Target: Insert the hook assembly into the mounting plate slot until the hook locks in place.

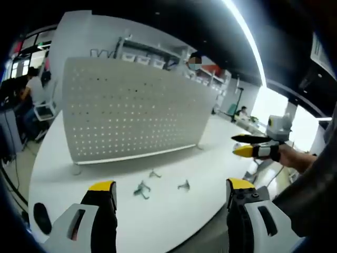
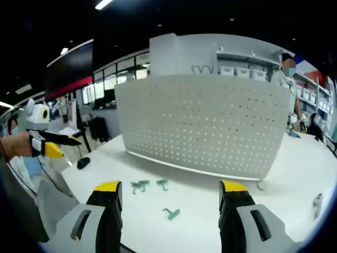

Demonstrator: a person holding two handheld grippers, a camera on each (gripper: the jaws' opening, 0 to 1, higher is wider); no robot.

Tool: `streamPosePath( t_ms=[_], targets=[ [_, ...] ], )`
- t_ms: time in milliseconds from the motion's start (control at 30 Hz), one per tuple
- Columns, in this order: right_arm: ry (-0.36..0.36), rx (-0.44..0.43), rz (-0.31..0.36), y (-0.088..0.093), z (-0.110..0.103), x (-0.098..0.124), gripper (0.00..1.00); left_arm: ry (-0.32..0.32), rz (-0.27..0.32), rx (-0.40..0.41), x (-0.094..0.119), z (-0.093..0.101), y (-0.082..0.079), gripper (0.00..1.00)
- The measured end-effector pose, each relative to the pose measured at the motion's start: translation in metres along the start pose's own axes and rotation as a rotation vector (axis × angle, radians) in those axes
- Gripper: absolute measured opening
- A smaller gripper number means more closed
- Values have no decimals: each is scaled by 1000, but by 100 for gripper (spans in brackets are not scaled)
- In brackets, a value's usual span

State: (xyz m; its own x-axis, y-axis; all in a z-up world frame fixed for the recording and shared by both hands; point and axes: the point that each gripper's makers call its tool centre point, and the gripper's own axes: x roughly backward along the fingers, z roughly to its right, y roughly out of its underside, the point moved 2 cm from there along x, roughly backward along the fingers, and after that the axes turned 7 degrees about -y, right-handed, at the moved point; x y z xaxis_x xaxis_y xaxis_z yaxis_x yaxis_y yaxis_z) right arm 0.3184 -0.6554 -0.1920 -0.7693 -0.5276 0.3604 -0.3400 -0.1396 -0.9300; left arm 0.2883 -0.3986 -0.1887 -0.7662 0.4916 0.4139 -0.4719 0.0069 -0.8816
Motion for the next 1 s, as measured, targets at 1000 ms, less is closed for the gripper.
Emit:
streamPosePath(
  t_ms=[1000],
  targets=[
    [1,4,-10,2,3,4,75,7,-35,-15,-1,2,7,86]
  ],
)
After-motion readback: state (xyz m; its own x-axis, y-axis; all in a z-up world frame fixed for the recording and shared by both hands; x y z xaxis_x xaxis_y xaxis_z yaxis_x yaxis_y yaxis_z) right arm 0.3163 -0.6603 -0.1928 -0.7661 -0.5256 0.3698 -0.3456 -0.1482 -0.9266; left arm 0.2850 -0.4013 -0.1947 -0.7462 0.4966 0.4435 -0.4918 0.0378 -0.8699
